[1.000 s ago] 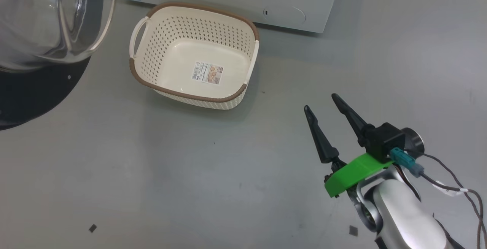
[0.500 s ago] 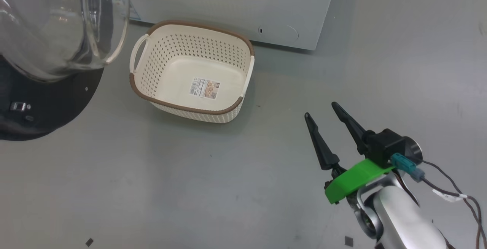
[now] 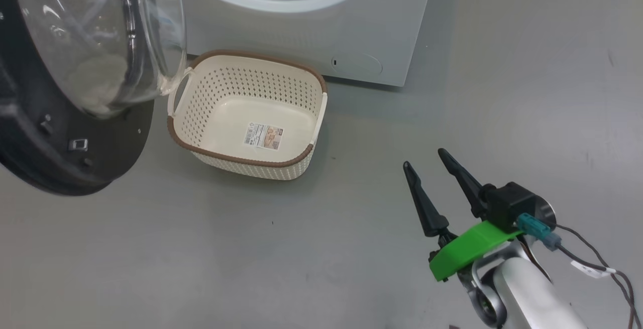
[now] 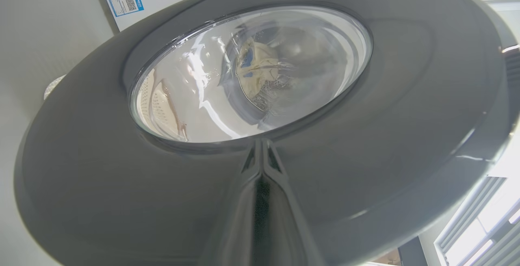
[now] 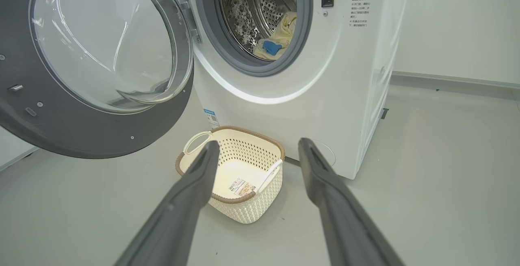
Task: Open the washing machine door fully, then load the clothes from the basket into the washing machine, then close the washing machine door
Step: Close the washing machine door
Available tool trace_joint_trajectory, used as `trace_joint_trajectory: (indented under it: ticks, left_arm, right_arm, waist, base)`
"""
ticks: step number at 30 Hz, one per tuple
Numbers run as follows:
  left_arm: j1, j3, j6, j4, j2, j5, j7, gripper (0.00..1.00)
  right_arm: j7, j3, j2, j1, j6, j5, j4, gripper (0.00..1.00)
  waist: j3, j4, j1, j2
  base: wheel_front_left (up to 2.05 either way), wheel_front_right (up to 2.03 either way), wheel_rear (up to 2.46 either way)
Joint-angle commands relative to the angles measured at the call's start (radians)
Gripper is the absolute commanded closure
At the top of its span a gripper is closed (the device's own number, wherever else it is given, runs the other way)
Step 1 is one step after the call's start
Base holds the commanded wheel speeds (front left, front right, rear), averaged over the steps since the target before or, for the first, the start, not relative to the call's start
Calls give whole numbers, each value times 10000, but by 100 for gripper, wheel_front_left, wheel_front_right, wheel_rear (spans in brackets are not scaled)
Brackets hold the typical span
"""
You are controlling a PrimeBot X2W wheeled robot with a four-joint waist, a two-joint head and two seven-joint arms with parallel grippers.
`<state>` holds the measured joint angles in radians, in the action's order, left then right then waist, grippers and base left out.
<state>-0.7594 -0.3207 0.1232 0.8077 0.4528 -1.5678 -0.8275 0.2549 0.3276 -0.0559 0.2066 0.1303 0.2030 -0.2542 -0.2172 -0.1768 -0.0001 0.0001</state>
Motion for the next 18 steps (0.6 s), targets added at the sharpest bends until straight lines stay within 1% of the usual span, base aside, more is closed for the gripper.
trace_joint_trajectory:
  ticks: [1,18]
  left_arm:
    - [-19,-169,14,-527,325,-91,-61,100]
    - [922,151,-779,-2763,-1674,-275,316,100]
  right_arm:
    - [68,206,57,-26,4,57,305,0]
    - [68,377,57,-206,4,255,361,0]
  waist:
    - [69,38,1,-1]
    - [391,497,1,-1]
  base:
    - [0,0,0]
    - [0,0,0]
